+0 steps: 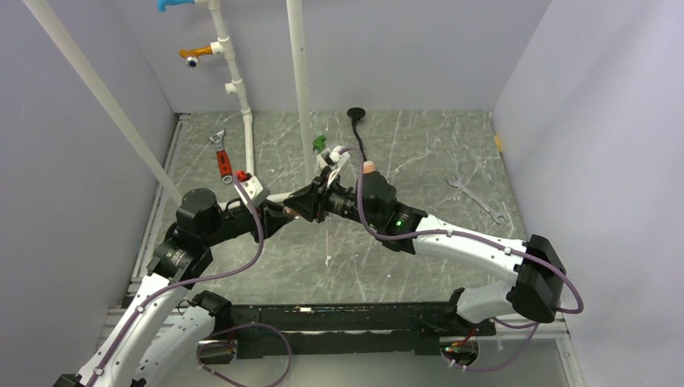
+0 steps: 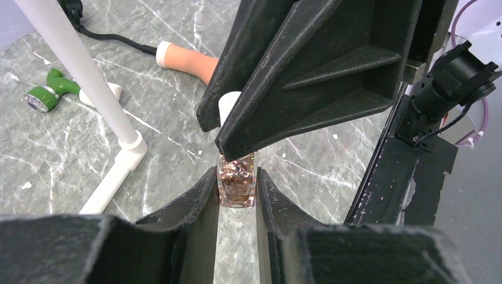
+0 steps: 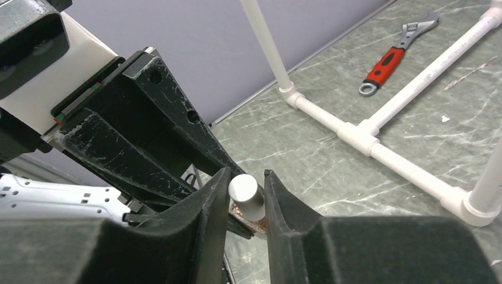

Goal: Paint the nails
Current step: Unscrew the nail polish bottle.

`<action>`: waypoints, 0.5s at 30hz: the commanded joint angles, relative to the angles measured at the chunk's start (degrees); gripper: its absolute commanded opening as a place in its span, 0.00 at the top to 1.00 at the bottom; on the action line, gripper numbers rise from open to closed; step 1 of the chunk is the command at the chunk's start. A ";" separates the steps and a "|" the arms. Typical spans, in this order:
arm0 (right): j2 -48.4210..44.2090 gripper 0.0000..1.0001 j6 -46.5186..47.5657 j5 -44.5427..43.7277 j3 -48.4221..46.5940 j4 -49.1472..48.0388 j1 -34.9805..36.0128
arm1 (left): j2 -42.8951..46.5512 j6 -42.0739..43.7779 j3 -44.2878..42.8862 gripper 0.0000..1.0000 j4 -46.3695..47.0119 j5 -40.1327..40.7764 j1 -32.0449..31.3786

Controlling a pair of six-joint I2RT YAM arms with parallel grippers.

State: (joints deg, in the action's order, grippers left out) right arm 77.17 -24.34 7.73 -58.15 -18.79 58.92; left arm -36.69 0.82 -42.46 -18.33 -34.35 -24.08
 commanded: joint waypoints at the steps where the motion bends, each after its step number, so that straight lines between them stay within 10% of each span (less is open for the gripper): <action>1: -0.77 0.75 0.47 0.55 -0.55 -2.31 0.43 | 0.32 -0.43 -2.02 1.00 1.32 0.80 -0.09; 15: -3.52 0.97 4.74 15.48 8.88 -17.25 0.40 | -1.16 2.08 -3.62 1.00 -1.11 -10.19 -0.01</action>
State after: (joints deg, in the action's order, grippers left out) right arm 75.85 -20.80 13.06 -51.88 -26.04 58.41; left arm -37.89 1.52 -43.05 -22.41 -38.35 -24.05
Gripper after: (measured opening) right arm 0.211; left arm 0.286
